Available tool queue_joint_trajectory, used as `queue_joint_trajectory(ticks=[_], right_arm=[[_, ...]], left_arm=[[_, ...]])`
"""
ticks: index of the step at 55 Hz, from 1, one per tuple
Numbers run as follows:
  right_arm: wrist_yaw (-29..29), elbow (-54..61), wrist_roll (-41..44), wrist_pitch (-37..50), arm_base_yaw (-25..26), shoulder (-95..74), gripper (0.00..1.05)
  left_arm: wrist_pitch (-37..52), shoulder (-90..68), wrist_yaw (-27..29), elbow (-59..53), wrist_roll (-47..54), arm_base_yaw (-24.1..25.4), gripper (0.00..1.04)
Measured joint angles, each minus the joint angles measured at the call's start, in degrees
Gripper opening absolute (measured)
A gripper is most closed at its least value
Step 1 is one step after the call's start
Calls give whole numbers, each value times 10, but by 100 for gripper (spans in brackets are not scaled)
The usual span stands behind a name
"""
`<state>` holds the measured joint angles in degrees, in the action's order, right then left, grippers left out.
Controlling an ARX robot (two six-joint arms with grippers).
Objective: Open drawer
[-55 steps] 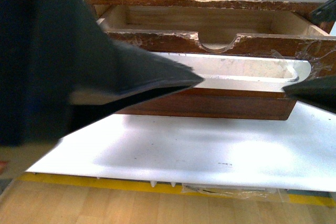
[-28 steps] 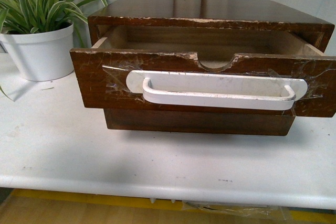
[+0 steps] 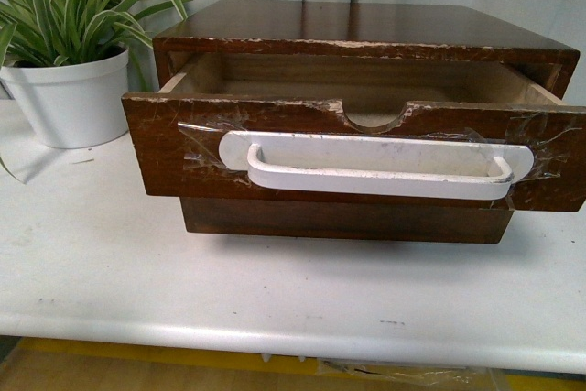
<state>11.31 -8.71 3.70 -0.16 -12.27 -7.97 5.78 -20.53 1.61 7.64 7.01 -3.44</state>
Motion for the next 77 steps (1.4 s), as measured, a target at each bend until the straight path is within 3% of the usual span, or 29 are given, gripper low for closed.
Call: queue_joint_trajectory(ticks=[5, 10, 15, 21, 32, 40, 47, 72, 75, 77], right_arm=[[-10, 4, -17, -5, 12, 6, 81], [-29, 15, -25, -5, 31, 15, 67], [-107, 27, -27, -8, 96, 27, 50], [-108, 36, -30, -7, 120, 35, 33], [-112, 49, -30, -6, 121, 46, 1], [-112, 57, -30, -5, 121, 52, 1], [-112, 70, -31, 0, 121, 68, 1], [-112, 83, -31, 0, 121, 77, 1], [-112, 83, -31, 0, 121, 77, 6], [-112, 83, -31, 0, 121, 77, 13]], left_arm=[[64, 14, -16, -25, -33, 23, 85], [73, 29, -12, -33, -52, 33, 70], [70, 43, -16, -41, -59, 33, 54], [60, 58, -15, -49, -61, 33, 36], [51, 86, -16, -62, -63, 33, 4], [43, 105, -16, -71, -68, 33, 4], [-53, 195, -16, -70, -69, 33, 4], [-57, 203, -16, -70, -69, 33, 4], [-57, 203, -16, -70, -71, 33, 6], [-57, 203, -16, -70, -71, 33, 13]])
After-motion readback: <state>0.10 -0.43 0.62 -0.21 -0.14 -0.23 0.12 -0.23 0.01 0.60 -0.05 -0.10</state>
